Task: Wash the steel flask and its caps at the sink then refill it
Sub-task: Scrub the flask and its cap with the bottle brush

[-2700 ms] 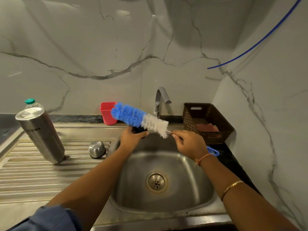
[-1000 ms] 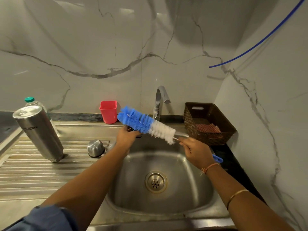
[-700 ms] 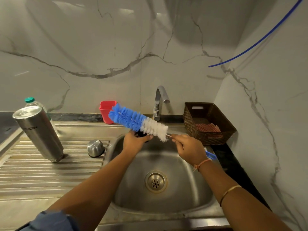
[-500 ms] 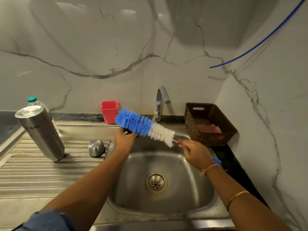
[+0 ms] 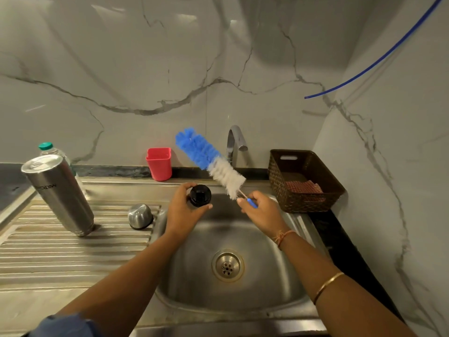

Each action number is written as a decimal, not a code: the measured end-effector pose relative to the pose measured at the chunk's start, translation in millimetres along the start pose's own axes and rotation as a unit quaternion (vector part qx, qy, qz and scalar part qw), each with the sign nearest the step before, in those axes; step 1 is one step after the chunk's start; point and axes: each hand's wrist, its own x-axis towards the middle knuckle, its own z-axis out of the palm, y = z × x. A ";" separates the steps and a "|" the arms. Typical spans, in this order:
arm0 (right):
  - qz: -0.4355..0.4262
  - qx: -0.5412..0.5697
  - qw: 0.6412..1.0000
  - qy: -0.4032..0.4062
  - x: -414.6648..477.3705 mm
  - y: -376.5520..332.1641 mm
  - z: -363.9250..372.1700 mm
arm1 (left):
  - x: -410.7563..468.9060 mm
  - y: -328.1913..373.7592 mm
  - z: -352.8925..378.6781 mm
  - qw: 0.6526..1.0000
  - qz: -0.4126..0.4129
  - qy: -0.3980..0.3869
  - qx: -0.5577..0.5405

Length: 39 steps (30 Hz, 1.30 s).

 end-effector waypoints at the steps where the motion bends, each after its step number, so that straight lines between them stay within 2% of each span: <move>1: 0.007 0.009 1.000 -0.002 0.6 -6.9 4.8 | -1.5 1.5 0.4 1.000 0.015 -0.004 0.003; 9: 0.065 0.149 0.987 -0.007 8.2 -49.0 29.6 | -7.6 13.9 -1.9 0.993 0.095 -0.006 0.071; 14: 0.098 0.218 0.970 -0.049 8.7 -53.2 38.6 | -10.2 16.2 -4.8 0.994 0.089 -0.023 0.059; 20: 0.128 0.245 0.959 -0.067 8.9 -54.0 40.5 | -10.4 13.3 -9.1 0.994 0.089 -0.028 0.061; 25: 0.108 0.226 0.967 -0.050 4.9 -49.1 52.2 | -8.4 12.5 -11.1 0.998 0.057 -0.005 0.036; 28: 0.089 0.250 0.964 -0.015 4.3 -49.2 56.8 | -0.2 16.2 -13.1 0.997 0.071 -0.007 0.043; 32: 0.085 0.269 0.959 -0.008 6.7 -51.9 54.2 | 4.0 19.6 -14.8 0.996 0.078 -0.011 0.036; 35: 0.072 0.238 0.969 -0.003 4.3 -49.1 54.1 | 0.4 15.4 -14.0 0.997 0.063 -0.028 0.018; 39: 0.047 0.146 0.986 0.061 2.4 -44.0 55.4 | -8.8 6.5 -14.7 0.998 0.018 -0.046 0.046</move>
